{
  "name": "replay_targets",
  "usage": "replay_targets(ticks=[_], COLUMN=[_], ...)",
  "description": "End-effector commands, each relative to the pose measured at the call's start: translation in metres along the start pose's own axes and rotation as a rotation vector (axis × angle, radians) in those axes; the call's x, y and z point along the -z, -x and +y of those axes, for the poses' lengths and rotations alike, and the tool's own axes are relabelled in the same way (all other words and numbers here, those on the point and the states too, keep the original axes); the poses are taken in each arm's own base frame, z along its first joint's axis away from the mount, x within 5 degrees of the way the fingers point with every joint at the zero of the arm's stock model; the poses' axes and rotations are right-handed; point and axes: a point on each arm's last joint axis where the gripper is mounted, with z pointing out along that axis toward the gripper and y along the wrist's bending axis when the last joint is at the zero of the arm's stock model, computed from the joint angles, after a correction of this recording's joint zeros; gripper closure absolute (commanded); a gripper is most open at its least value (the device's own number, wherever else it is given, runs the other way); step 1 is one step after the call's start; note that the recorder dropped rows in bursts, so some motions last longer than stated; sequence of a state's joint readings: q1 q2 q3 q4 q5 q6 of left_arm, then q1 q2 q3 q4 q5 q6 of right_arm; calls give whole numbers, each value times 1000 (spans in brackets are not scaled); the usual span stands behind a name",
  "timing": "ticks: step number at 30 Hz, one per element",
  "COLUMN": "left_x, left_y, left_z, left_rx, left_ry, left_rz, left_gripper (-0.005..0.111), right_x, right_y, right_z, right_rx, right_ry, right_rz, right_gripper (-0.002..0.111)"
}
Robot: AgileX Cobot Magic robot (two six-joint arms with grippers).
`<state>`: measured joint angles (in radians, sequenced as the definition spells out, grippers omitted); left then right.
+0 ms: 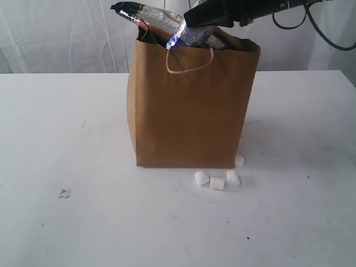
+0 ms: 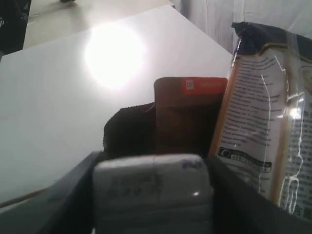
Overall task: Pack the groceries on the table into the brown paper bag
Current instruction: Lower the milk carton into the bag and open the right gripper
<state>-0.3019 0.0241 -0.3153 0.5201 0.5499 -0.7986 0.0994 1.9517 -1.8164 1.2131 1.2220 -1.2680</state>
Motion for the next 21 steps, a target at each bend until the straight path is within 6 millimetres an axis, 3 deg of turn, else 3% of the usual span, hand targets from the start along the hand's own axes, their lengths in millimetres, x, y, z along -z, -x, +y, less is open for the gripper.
replay_targets(ticks=[1, 16, 21], left_x=[0, 0, 0], left_y=[-1, -1, -1], left_z=[0, 0, 0], left_rx=[7, 7, 7], left_ry=[1, 1, 1], left_rz=[-5, -5, -5], left_gripper=[107, 107, 107], right_x=[2, 5, 36], right_y=[5, 7, 17], right_z=[2, 5, 15], right_rx=[15, 31, 140], right_ry=[1, -8, -128], right_rz=[-21, -12, 85], right_gripper=[50, 48, 48])
